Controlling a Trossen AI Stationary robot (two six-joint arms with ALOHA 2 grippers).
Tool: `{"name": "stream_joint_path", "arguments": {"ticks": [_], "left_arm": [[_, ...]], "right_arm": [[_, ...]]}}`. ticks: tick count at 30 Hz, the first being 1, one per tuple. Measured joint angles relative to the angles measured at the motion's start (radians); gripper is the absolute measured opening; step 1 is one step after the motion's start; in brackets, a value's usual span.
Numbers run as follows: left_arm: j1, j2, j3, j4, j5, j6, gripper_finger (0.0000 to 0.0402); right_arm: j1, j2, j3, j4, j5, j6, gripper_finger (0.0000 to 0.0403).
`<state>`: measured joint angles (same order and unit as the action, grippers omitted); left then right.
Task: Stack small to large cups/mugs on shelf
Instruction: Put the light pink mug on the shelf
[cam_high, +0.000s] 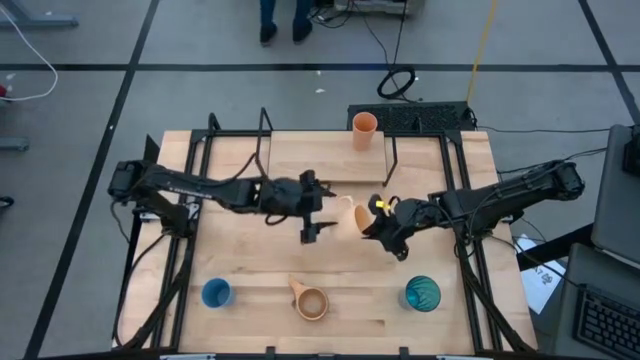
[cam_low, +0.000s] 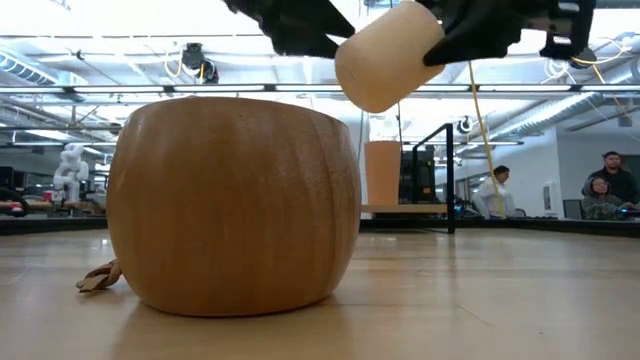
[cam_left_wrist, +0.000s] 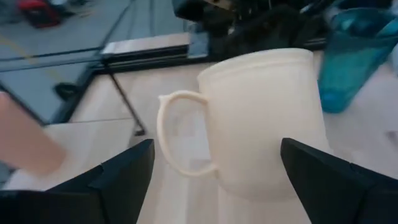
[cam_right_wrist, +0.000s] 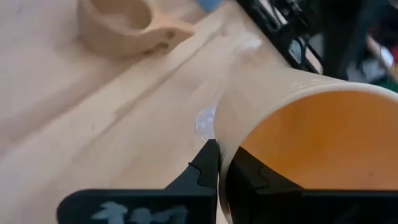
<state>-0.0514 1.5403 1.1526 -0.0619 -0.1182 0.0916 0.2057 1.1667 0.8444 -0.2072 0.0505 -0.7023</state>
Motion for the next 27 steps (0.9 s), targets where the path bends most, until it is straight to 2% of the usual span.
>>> {"name": "stream_joint_path", "arguments": {"ticks": [8,13,17,21,24,27], "left_arm": [[0.121,0.012,0.0,0.075,0.317,-0.025,0.0351],[0.166,0.012,0.0,0.067,0.454,-0.075,0.0327],[0.177,0.012,0.0,0.04,0.461,-0.123,0.0277],[0.182,0.012,0.0,-0.002,0.402,-0.139,0.0217],[0.182,0.012,0.0,-0.045,0.367,-0.127,0.0177],[0.182,0.012,0.0,-0.049,0.377,-0.116,0.0143]], "right_arm": [[-0.001,0.009,0.0,-0.029,0.004,-0.293,0.0002],[-0.001,0.045,0.0,-0.028,0.087,-0.432,0.0002],[-0.001,0.086,0.0,-0.006,0.142,-0.511,0.0002],[-0.001,0.112,0.0,0.026,0.186,-0.573,0.0002],[-0.001,0.121,0.0,0.043,0.19,-0.6,0.0002],[-0.001,0.122,0.0,0.061,0.19,-0.627,0.0002]]}}
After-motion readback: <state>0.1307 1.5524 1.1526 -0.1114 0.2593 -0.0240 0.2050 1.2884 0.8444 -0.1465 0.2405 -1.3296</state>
